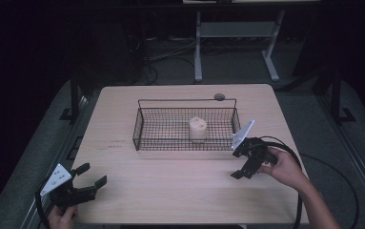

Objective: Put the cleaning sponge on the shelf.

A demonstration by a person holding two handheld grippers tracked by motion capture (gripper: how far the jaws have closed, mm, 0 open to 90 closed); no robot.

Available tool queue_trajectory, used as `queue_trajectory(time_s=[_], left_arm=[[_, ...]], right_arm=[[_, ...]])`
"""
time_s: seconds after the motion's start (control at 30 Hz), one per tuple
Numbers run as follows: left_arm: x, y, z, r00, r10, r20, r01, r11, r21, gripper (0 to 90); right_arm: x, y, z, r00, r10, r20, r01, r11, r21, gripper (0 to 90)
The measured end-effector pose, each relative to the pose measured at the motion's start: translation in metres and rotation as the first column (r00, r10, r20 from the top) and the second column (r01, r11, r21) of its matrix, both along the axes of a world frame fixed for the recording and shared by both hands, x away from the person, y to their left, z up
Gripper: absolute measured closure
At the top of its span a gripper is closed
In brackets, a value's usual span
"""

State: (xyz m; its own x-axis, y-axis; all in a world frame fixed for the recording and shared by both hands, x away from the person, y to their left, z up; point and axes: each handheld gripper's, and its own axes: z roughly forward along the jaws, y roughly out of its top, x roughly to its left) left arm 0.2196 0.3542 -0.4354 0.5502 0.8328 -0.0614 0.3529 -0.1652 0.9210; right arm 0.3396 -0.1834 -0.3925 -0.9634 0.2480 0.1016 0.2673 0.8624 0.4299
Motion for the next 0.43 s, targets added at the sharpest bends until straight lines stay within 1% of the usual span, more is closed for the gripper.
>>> queue_trajectory(time_s=[0.07, 0.1, 0.27, 0.3, 0.33, 0.43], left_arm=[[0.000, -0.001, 0.000, 1.0000, -0.001, 0.000, 0.001, 1.0000, 0.000, 14.0], [0.000, -0.001, 0.000, 1.0000, 0.000, 0.000, 0.000, 1.0000, 0.000, 14.0], [0.000, -0.001, 0.000, 1.0000, 0.000, -0.001, 0.000, 1.0000, 0.000, 13.9], [0.000, -0.001, 0.000, 1.0000, -0.002, 0.000, 0.002, 1.0000, 0.002, 13.9], [0.000, -0.001, 0.000, 1.0000, -0.003, 0.000, 0.003, 1.0000, 0.002, 13.9], [0.000, -0.001, 0.000, 1.0000, -0.004, 0.000, 0.004, 1.0000, 0.006, 13.9]], right_arm=[[-0.003, -0.001, -0.002, 1.0000, -0.004, -0.006, 0.004, 0.9999, -0.012, 16.9], [-0.004, -0.002, -0.002, 1.0000, -0.001, -0.003, 0.001, 1.0000, -0.004, 16.9], [-0.010, -0.009, -0.006, 0.9999, -0.012, 0.000, 0.012, 0.9999, 0.007, 17.0], [-0.011, -0.010, -0.007, 0.9999, -0.016, -0.005, 0.016, 0.9999, 0.004, 16.9], [-0.013, -0.011, -0.008, 0.9998, -0.017, 0.001, 0.017, 0.9998, 0.007, 16.9], [-0.016, -0.014, -0.010, 0.9997, -0.023, 0.001, 0.023, 0.9995, 0.024, 16.5]])
